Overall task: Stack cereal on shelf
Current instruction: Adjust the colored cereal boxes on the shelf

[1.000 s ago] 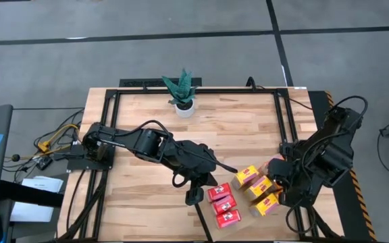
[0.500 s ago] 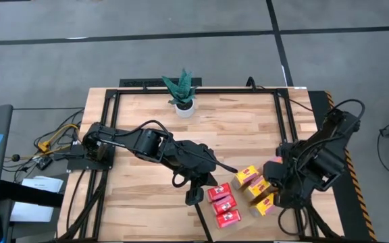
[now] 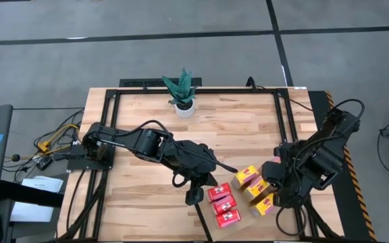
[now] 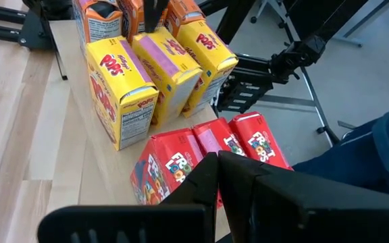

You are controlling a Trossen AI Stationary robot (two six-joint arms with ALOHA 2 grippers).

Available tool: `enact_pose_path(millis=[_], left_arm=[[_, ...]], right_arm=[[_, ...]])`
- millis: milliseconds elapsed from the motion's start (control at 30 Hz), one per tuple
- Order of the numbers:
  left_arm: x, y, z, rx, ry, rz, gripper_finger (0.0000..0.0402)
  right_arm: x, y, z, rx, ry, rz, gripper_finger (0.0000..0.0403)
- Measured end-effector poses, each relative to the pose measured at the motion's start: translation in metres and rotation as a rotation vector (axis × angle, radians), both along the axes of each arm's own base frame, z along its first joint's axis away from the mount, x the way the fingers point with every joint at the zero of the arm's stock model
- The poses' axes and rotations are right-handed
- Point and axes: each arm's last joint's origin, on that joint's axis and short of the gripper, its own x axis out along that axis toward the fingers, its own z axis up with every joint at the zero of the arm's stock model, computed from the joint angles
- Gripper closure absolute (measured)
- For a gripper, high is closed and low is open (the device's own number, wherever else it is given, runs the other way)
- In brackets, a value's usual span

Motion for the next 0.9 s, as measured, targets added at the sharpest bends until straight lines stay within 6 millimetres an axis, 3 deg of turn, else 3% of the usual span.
enact_pose_path(millis=[367, 633, 900], left_arm=[[0.0, 0.0, 0.0, -0.002, -0.005, 0.0, 0.0401], [0.0, 0.0, 0.001, -0.003, -0.006, 0.001, 0.0401], [0.0, 0.0, 0.001, -0.007, -0.004, 0.004, 0.0401]], right_arm=[[-0.001, -0.001, 0.0, -0.022, 0.011, 0.02, 0.0385], [-0.008, 0.0, 0.025, 0.037, -0.078, 0.069, 0.039], [-0.03, 0.021, 0.028, 0.13, -0.04, 0.102, 0.0396]])
